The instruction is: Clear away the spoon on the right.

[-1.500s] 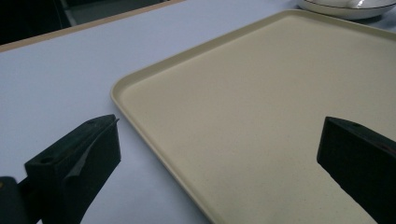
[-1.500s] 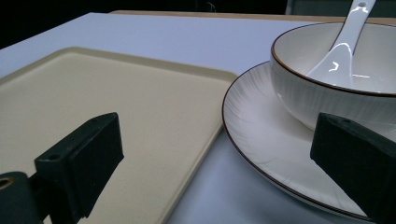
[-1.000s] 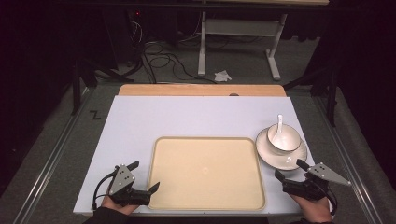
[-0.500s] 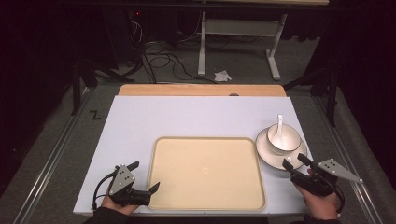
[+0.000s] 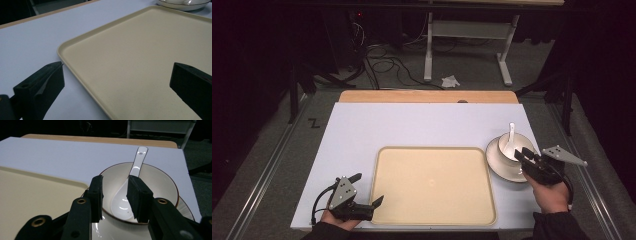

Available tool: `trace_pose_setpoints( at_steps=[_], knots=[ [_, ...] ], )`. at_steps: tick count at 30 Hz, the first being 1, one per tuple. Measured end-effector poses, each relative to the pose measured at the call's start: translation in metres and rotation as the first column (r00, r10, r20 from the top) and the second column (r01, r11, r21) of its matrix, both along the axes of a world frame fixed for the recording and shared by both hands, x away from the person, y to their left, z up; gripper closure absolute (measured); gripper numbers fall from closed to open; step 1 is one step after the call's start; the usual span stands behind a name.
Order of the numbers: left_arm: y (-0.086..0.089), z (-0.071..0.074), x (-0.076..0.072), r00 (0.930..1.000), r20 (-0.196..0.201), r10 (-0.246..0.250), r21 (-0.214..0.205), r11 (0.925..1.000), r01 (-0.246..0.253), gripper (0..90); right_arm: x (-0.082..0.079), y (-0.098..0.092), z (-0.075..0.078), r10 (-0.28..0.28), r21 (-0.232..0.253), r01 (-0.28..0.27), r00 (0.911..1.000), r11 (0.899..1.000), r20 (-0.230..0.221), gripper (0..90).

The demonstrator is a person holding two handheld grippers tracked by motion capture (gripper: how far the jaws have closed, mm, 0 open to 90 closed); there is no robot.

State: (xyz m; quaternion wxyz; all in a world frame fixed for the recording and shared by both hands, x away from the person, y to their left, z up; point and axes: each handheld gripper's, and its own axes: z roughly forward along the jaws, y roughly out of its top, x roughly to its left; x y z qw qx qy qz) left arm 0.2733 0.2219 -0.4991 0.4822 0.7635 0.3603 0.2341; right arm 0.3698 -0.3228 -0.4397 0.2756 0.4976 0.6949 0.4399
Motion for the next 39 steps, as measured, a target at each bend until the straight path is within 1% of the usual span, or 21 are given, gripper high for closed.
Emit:
trace_pose_setpoints(
  at_steps=[1,2,3,5,6,7,10,12,13,14,15,19,24,26,27,31,33,34,35,36,39],
  knots=[
    [0.0,0.0,0.0,1.0,0.0,0.0,-0.001,1.0,0.0,0.2,0.005,0.001,0.002,-0.005,-0.014,0.005,0.9999,1.0,-0.009,69.5],
    [0.0,0.0,0.0,1.0,0.0,0.0,-0.001,1.0,0.0,0.2,0.005,0.001,0.002,-0.005,-0.014,0.005,0.9999,1.0,-0.009,69.5],
    [0.001,0.0,0.0,1.0,0.0,0.001,-0.001,1.0,-0.001,0.1,0.013,0.003,0.005,-0.012,-0.034,0.012,0.9998,0.999,-0.017,74.6],
    [0.001,0.0,0.0,1.0,0.001,0.0,-0.001,1.0,0.0,0.1,0.016,0.004,0.006,-0.015,-0.035,0.014,0.9996,0.999,-0.024,76.3],
    [0.0,0.0,0.0,1.0,0.003,-0.002,-0.001,1.0,0.002,0.2,0.024,0.004,0.007,-0.012,-0.05,0.01,0.9995,0.999,-0.031,80.1],
    [0.0,0.001,-0.001,1.0,0.003,-0.002,0.001,1.0,0.002,0.2,0.028,0.005,0.008,-0.011,-0.058,0.009,0.9994,0.998,-0.032,81.3],
    [0.0,0.001,-0.001,1.0,0.004,-0.003,0.001,1.0,0.003,0.2,0.04,0.005,0.009,-0.004,-0.073,0.001,0.9989,0.997,-0.047,86.9],
    [0.0,0.001,0.0,1.0,0.005,-0.002,-0.001,1.0,0.002,0.2,0.044,0.005,0.009,-0.001,-0.079,-0.003,0.9987,0.997,-0.05,88.5],
    [0.0,0.001,0.0,1.0,0.002,-0.003,-0.001,1.0,0.003,0.2,0.052,0.006,0.01,-0.009,-0.081,0.003,0.998,0.997,-0.063,90.0],
    [0.0,0.001,0.0,1.0,0.002,-0.003,-0.001,1.0,0.003,0.2,0.052,0.006,0.01,-0.009,-0.081,0.003,0.998,0.997,-0.063,90.0],
    [0.0,0.0,0.0,1.0,0.001,-0.001,-0.001,1.0,0.001,0.2,0.059,0.007,0.011,-0.015,-0.087,0.009,0.9975,0.996,-0.07,90.0],
    [0.0,0.0,0.0,1.0,0.001,-0.002,-0.001,1.0,0.002,0.2,0.076,0.012,0.014,-0.014,-0.102,0.004,0.9953,0.995,-0.096,90.0],
    [0.001,0.0,0.0,1.0,0.002,-0.001,-0.006,1.0,0.001,0.2,0.097,0.02,0.017,-0.039,-0.122,0.023,0.9907,0.992,-0.131,90.0],
    [0.002,0.0,0.0,1.0,0.003,0.0,-0.007,1.0,0.0,0.2,0.099,0.021,0.017,-0.039,-0.129,0.022,0.9906,0.991,-0.131,90.0],
    [0.002,0.001,0.0,1.0,0.0,-0.002,-0.006,1.0,0.002,0.2,0.107,0.025,0.018,-0.051,-0.147,0.029,0.9874,0.989,-0.149,90.0],
    [0.002,0.001,0.0,1.0,0.004,0.001,-0.008,1.0,-0.001,0.2,0.114,0.028,0.018,-0.061,-0.165,0.033,0.9845,0.986,-0.164,90.0],
    [0.003,0.001,0.0,1.0,0.003,0.001,-0.011,0.9999,-0.001,0.2,0.122,0.031,0.016,-0.075,-0.189,0.038,0.9784,0.981,-0.192,90.0],
    [0.003,0.001,0.0,1.0,0.003,0.001,-0.011,0.9999,-0.001,0.2,0.122,0.031,0.016,-0.075,-0.189,0.038,0.9784,0.981,-0.192,90.0],
    [0.003,0.001,0.0,1.0,0.003,0.002,-0.009,1.0,-0.002,0.2,0.126,0.032,0.014,-0.08,-0.202,0.037,0.9741,0.979,-0.211,90.0],
    [0.003,0.001,0.0,1.0,0.003,0.002,-0.009,1.0,-0.002,0.2,0.127,0.032,0.013,-0.081,-0.205,0.036,0.9738,0.978,-0.212,90.0],
    [0.003,0.001,0.0,1.0,0.003,0.002,-0.008,1.0,-0.002,0.2,0.131,0.034,0.011,-0.09,-0.244,0.033,0.9697,0.969,-0.227,90.0]
  ],
)
